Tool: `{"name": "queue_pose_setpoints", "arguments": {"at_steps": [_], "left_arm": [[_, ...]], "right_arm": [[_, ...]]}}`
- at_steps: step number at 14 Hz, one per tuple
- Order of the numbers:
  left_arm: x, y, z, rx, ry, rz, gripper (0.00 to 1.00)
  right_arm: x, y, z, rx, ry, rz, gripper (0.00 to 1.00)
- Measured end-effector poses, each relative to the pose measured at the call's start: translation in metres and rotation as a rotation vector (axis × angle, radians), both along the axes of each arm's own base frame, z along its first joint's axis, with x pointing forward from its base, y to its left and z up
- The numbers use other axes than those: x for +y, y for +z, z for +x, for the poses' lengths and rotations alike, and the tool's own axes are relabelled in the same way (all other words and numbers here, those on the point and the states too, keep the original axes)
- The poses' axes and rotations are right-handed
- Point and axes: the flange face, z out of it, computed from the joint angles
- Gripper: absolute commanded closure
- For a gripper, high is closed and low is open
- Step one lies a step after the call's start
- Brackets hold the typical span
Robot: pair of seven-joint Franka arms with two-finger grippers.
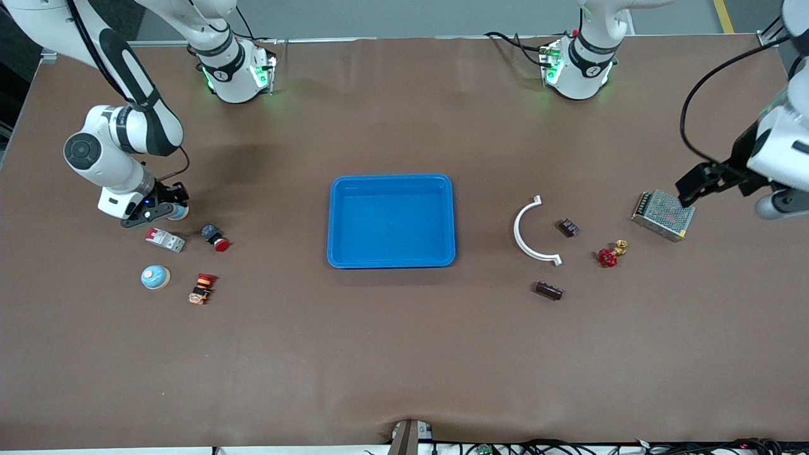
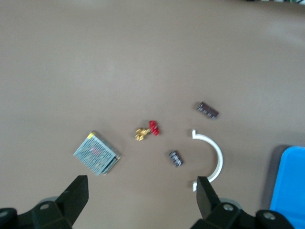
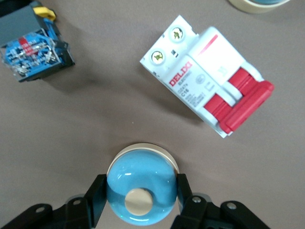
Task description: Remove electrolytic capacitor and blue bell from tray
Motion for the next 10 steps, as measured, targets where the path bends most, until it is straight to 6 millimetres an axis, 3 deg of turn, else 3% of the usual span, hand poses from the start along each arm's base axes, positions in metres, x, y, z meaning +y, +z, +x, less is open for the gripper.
{"name": "queue_pose_setpoints", "arguments": {"at_steps": [6,10], "left_arm": [[0.017,0.012,-0.031,0.025,-0.093,-0.024,0.0],[0.015,0.01,-0.057,0.005,-0.106,-0.044,0.0]], "right_arm": [[0.004,0.0,0.001,-0.008,-0.003,0.006,1.0],[0.005,-0.003,0.001,-0.026,-0.002,0.008,1.0]]}}
